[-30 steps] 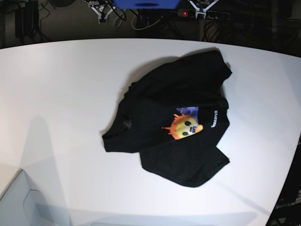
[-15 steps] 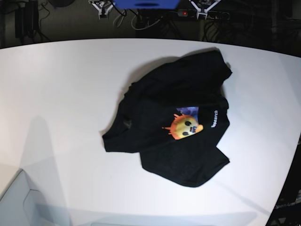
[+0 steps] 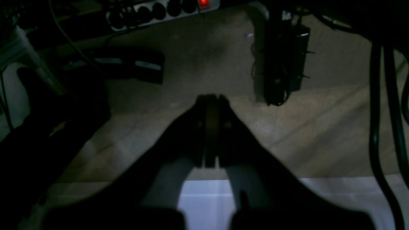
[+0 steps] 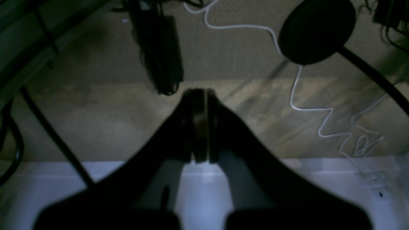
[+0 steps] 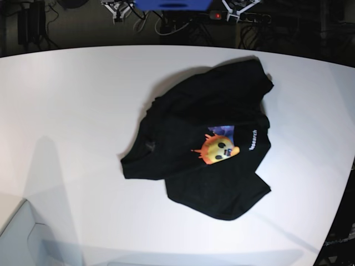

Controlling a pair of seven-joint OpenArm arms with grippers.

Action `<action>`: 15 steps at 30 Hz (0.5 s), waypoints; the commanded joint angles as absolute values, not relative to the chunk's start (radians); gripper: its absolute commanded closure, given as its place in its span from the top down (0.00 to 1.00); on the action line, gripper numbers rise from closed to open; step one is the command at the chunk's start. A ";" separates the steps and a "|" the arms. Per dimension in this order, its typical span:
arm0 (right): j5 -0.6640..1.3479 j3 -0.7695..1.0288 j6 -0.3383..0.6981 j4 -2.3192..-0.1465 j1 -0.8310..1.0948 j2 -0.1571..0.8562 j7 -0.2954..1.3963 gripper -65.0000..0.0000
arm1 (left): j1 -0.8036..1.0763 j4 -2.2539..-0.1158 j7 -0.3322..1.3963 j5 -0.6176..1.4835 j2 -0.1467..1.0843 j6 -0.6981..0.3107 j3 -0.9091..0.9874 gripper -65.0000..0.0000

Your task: Layout the t-shirt on the table in an organized manner, then fold the t-shirt properly

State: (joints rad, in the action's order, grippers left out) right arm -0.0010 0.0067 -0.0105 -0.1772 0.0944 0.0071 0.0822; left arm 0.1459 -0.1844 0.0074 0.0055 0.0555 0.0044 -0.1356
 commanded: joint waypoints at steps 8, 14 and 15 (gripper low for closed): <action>-0.002 0.007 0.001 -0.180 0.093 0.010 0.079 0.00 | 0.151 -0.185 0.010 0.007 0.056 0.012 -0.137 0.00; -0.002 0.005 0.001 -0.239 0.180 0.007 0.031 0.00 | 0.211 -0.193 0.001 0.007 0.064 0.012 -0.137 0.00; -0.002 0.004 0.001 -0.266 0.211 0.007 0.018 0.00 | 0.222 -0.194 0.001 0.007 0.064 0.012 -0.137 0.00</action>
